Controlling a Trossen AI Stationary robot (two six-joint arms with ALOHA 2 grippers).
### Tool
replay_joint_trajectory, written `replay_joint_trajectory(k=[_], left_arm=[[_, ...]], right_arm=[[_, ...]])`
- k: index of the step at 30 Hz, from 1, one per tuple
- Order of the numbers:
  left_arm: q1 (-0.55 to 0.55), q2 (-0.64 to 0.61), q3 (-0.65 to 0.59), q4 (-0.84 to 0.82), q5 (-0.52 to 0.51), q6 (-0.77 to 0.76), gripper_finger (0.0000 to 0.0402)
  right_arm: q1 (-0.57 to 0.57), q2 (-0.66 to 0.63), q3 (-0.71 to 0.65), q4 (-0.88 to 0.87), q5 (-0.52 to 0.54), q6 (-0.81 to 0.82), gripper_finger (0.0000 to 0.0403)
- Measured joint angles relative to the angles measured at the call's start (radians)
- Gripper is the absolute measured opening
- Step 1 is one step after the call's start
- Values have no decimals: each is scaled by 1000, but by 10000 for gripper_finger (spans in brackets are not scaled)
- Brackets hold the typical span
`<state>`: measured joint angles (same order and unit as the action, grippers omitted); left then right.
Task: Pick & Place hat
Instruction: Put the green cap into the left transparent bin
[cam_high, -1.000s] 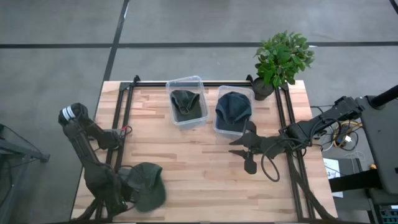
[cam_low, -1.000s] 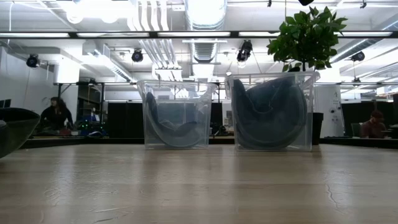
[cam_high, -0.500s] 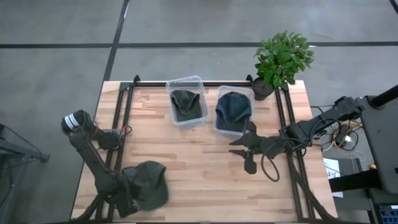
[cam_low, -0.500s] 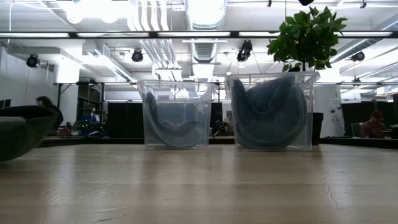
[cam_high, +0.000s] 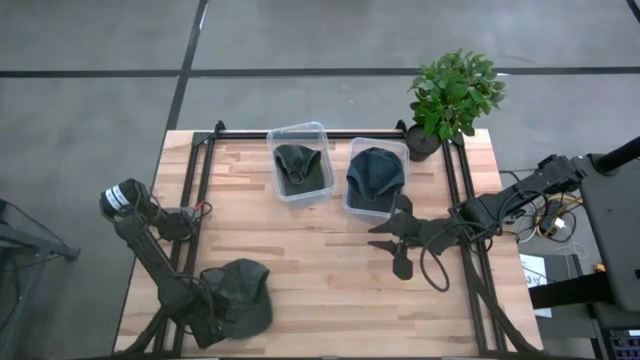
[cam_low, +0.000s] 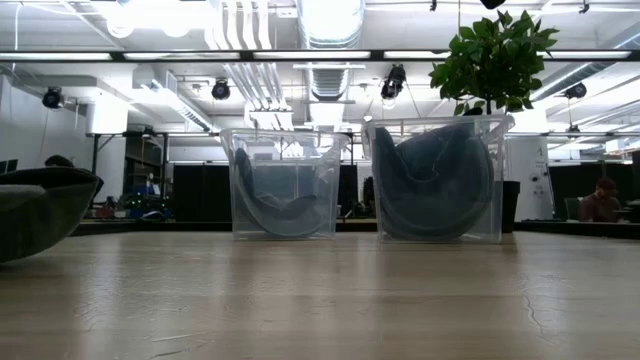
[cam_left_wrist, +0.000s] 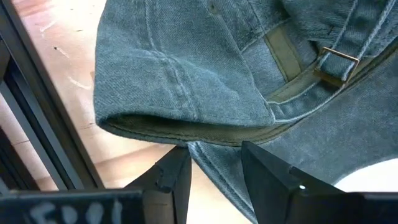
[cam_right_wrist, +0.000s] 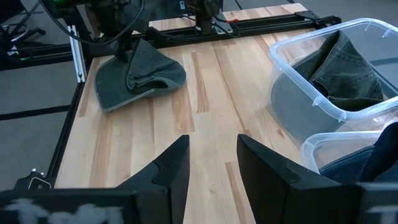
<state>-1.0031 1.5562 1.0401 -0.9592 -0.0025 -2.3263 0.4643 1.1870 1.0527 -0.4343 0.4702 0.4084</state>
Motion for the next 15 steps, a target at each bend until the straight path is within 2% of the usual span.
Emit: replay_joint_trajectory(k=[15], left_arm=[[0,3,-28,1,1,-25,131]], right_arm=[[0,0,0,0,0,0,117]])
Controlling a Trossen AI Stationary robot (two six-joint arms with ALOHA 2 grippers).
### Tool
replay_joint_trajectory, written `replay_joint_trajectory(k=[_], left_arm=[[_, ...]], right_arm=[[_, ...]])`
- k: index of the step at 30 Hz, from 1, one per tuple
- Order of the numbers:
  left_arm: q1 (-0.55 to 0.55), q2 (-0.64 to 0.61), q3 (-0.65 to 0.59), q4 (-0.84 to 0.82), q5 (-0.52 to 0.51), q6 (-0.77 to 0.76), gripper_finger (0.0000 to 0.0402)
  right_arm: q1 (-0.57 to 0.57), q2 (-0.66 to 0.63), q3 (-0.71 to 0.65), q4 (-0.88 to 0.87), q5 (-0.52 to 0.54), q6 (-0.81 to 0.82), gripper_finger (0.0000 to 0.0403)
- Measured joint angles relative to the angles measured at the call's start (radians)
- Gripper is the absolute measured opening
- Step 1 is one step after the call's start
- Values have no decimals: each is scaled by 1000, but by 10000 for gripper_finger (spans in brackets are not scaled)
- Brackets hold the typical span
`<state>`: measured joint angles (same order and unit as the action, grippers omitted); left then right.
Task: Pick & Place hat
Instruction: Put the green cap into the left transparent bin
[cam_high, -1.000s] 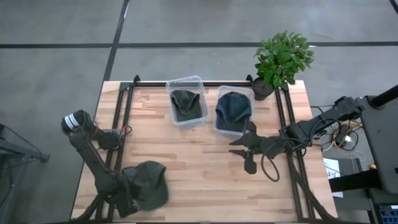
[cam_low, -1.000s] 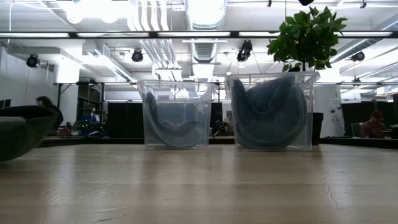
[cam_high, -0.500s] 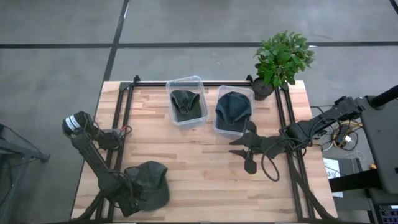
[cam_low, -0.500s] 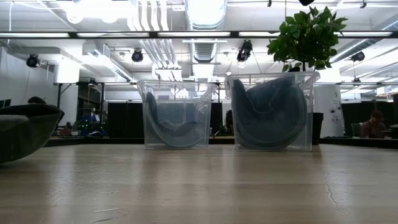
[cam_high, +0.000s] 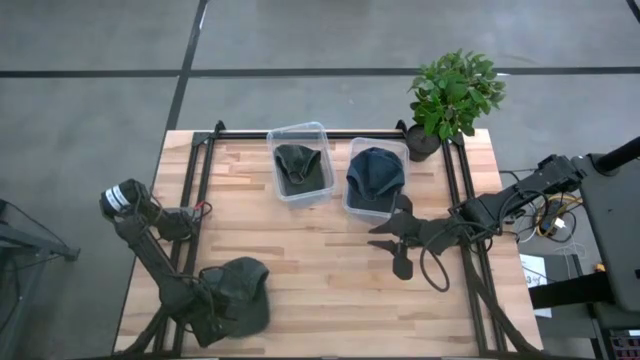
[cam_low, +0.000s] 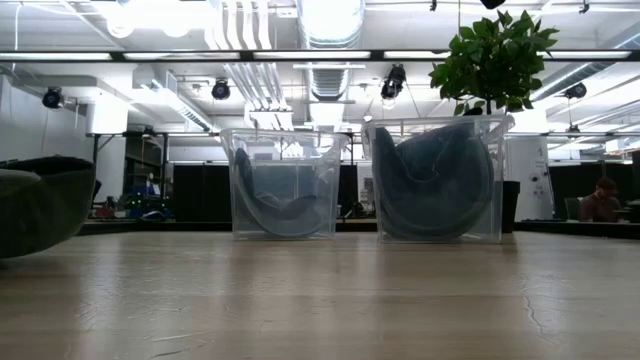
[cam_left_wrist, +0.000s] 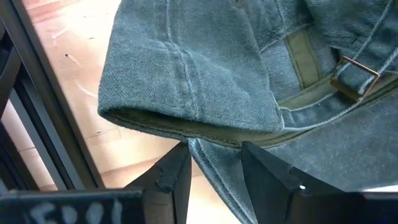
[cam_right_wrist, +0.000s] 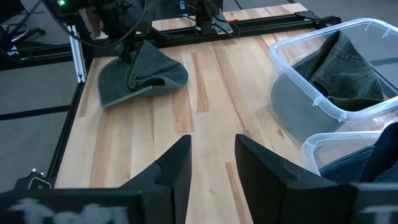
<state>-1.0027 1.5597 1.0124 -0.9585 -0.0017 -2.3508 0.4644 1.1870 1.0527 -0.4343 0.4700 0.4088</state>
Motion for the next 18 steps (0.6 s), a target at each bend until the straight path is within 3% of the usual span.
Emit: replay_joint_trajectory(k=[9,18], left_arm=[[2,-7,-1,8,-73,-5,123],[2,-10,-1,9,-206,-7,44]], right_arm=[[0,0,0,0,0,0,129],[0,0,0,0,0,0,122]])
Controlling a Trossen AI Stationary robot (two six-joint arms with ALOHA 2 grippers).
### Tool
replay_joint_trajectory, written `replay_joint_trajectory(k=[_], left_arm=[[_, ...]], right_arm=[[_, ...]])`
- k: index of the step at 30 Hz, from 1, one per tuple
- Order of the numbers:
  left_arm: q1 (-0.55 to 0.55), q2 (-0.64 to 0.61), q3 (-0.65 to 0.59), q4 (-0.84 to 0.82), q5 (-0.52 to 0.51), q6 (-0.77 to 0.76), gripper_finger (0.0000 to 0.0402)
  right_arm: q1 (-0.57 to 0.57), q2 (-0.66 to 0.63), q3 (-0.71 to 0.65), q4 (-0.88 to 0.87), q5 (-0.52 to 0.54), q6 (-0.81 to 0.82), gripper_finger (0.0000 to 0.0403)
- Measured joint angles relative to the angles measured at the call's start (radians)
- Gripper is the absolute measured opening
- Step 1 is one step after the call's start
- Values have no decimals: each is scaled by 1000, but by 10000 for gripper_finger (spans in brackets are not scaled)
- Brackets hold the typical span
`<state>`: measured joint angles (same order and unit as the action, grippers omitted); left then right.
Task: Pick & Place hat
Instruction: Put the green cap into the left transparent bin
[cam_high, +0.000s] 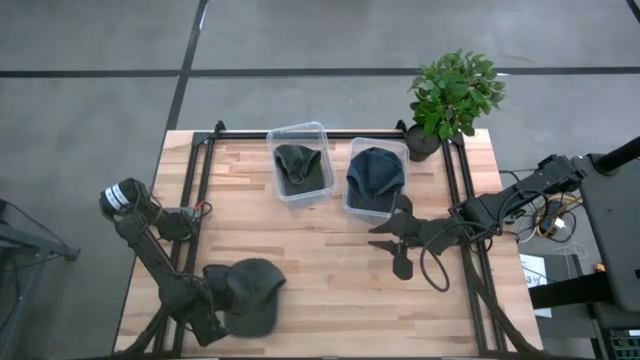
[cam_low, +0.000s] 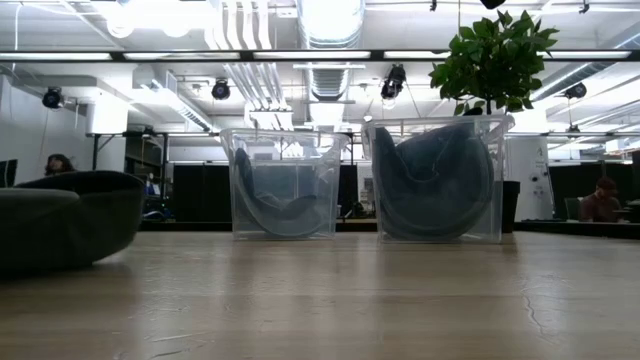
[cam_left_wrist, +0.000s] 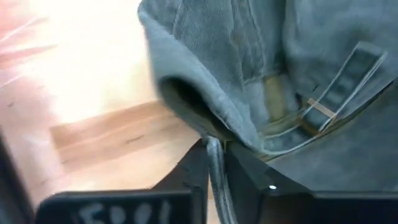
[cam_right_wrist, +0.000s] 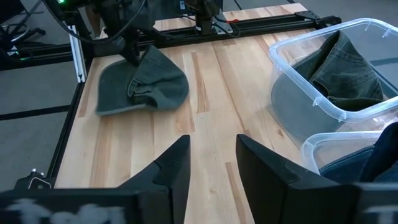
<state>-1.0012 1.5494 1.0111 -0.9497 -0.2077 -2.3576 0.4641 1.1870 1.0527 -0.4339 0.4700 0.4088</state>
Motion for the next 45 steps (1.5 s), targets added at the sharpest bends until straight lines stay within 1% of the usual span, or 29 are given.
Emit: replay_joint_trajectory(k=[4,11,15,21,27,29,31,36,39,45], left_arm=[[0,-1,0,3,-57,5,11],[0,-4,0,0,-67,11,7],[-1,-34,9,-12,-125,28,7],[-1,-107,54,-139,-244,42,7],[0,-157,84,-263,-316,56,7],[-1,-175,88,-292,-378,56,7],[-1,-191,91,-318,-464,56,7],[-1,-243,91,-327,-741,93,7],[-1,-268,90,-326,-914,163,7],[-2,-306,90,-315,-1197,395,7]], right_arm=[[0,0,0,0,0,0,117],[0,0,0,0,0,0,121],[0,0,0,1,0,0,127],[0,0,0,1,0,0,129],[0,0,0,11,0,-18,121],[0,0,0,28,0,-16,118],[0,0,0,45,0,-16,116],[0,0,0,73,-1,-16,119],[0,0,0,87,0,-15,122],[0,0,0,115,0,-15,121]])
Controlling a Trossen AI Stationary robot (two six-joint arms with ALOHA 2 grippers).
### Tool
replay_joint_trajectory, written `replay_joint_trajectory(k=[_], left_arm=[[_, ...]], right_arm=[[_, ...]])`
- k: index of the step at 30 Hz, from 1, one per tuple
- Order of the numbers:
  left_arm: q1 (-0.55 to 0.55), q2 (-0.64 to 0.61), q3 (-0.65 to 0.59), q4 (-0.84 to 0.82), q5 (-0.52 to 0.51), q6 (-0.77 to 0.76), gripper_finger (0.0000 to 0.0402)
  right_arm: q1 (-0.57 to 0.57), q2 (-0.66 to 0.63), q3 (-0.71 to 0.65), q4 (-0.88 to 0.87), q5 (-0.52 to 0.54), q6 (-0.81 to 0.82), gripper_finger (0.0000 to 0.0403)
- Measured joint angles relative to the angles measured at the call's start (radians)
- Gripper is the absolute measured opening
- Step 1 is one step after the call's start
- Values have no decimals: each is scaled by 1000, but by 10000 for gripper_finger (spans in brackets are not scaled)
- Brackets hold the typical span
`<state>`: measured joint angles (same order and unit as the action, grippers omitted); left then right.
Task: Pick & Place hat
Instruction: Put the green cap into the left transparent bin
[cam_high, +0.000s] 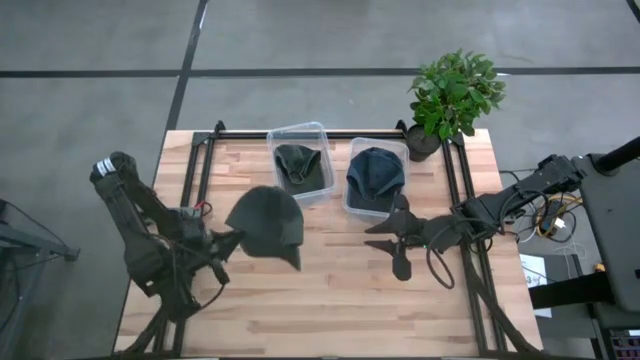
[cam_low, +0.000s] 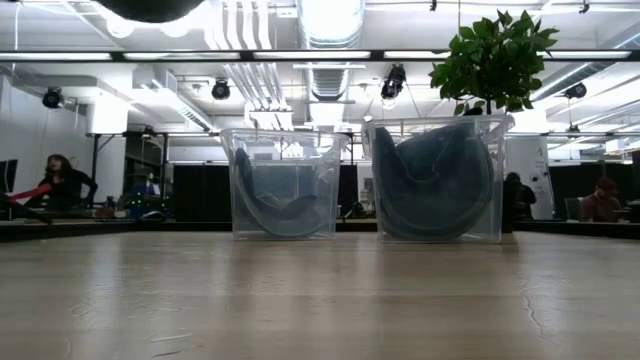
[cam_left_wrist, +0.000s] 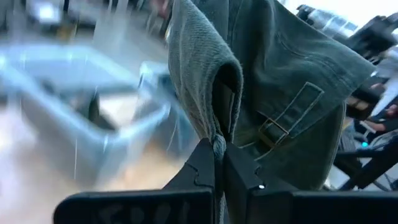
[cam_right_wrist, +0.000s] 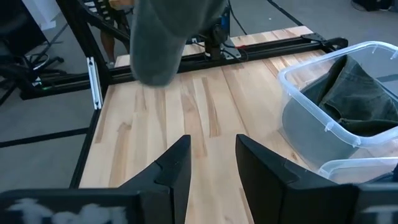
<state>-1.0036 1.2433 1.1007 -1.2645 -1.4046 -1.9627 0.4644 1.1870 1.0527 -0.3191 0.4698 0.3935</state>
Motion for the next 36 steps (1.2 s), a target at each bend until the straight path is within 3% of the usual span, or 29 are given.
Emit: replay_joint_trajectory(k=[5,12,19,22,28,36], left_arm=[[-12,-16,-4,-1,-161,133,7],[-16,-18,-8,-1,-167,166,7],[26,-23,14,35,-162,28,7],[93,-23,52,82,-85,20,7],[277,-23,157,125,185,99,7],[436,-23,246,331,218,480,7]], right_arm=[[0,0,0,-1,0,0,116],[0,0,0,1,0,-4,121],[-2,0,0,29,0,-4,118],[-3,0,0,89,1,-4,114],[-3,0,0,232,0,-8,113],[-9,0,0,237,29,-1,113]])
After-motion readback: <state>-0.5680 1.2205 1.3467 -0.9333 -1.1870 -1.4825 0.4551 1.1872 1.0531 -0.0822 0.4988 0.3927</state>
